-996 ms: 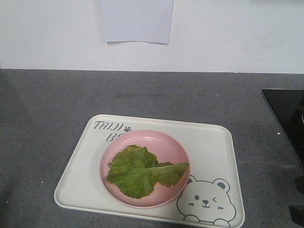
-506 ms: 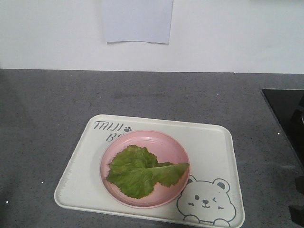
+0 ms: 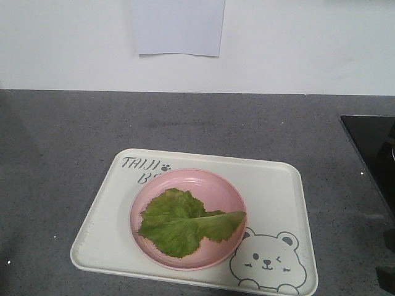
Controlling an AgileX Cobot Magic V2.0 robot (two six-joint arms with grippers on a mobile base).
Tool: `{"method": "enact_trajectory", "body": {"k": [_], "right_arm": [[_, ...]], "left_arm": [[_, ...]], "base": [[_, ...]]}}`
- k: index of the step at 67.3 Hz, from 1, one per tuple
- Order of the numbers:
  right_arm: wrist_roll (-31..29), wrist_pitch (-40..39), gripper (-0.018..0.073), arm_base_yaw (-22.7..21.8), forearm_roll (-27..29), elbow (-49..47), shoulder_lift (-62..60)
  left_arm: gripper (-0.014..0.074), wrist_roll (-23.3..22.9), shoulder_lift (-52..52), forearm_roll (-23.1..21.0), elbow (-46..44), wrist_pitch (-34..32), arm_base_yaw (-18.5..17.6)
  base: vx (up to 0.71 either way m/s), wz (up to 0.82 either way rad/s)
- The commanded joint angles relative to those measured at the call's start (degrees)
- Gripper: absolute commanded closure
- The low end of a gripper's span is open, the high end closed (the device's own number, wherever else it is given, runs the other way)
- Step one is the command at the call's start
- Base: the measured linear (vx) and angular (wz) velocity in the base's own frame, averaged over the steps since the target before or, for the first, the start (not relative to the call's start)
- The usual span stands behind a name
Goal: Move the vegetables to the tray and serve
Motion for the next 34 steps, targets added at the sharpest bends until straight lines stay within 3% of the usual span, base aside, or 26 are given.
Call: {"method": "enact_trajectory", "body": {"k": [1,34], "right_arm": [[-0.3,-3.0,0.0568,0.0,0.1,-1.5,0.0],[-0.3,-3.0,0.0568,0.0,0.1,-1.5,0.0]], "left_arm": [[0.0603,-0.4,-0.9,0.0,1.6,-4.7,0.0],[0.0603,1.9,-0.9,-0.1,1.6,-4.8,0.0]], "base": [[0.0,0.0],[0.0,0.0]]}}
